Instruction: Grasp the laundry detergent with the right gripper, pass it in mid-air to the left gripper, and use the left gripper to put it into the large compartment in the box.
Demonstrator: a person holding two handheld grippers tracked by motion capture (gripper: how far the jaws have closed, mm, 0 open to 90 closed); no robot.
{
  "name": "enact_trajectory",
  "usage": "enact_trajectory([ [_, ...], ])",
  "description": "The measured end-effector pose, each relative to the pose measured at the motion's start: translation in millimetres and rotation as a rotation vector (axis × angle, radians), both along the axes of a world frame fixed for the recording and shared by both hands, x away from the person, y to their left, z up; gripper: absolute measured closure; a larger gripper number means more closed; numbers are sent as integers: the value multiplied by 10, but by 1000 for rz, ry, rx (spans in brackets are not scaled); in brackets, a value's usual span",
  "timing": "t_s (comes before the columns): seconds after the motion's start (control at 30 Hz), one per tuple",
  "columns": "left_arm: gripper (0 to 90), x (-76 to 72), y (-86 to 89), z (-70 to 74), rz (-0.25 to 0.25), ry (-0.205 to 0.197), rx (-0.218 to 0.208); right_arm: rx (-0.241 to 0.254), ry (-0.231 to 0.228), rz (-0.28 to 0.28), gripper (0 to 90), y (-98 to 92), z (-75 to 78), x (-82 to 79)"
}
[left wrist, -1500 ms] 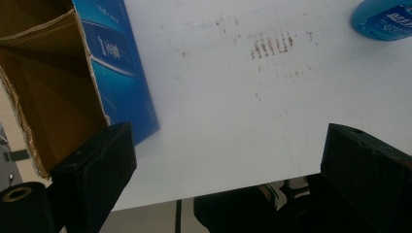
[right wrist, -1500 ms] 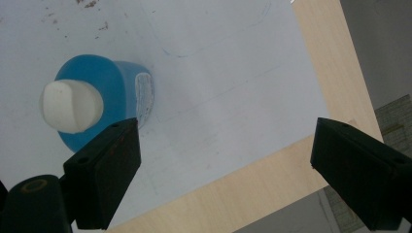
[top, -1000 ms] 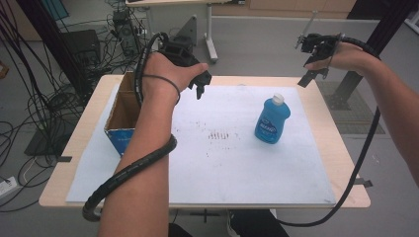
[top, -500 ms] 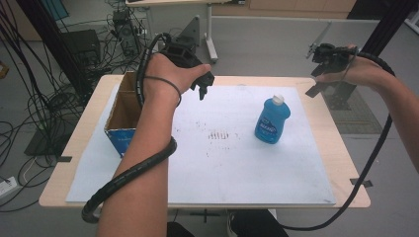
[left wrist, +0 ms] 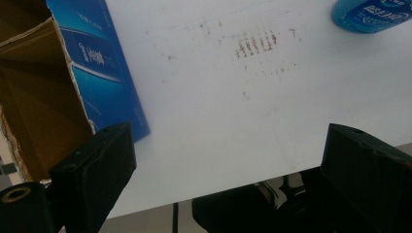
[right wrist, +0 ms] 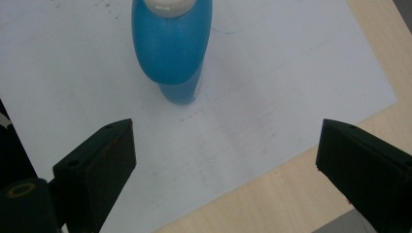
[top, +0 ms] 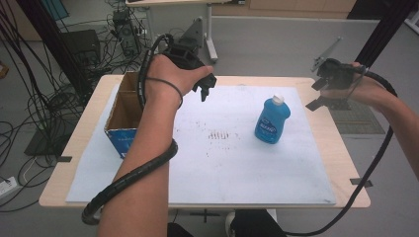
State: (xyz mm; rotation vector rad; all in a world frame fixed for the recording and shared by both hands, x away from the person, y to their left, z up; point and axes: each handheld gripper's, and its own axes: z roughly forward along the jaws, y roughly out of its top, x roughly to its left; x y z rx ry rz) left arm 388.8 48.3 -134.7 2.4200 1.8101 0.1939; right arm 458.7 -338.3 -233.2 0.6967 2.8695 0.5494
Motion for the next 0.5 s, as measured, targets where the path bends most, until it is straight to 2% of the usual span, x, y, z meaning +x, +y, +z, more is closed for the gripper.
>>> enact_trajectory([
  [0.1,61,-7,3,-4,-2,0,0,15,-12,-12,57,-32,-89,-50],
  [0.33,61,-16,49,-41,7,1,-2,84,-8,-32,53,-49,-305,-184],
  [0.43,61,-13,54,-54,6,3,-1,91,-8,-25,54,-44,-357,-221],
  [0.5,61,-11,55,-68,5,5,0,104,-7,-37,55,-45,-448,-253],
])
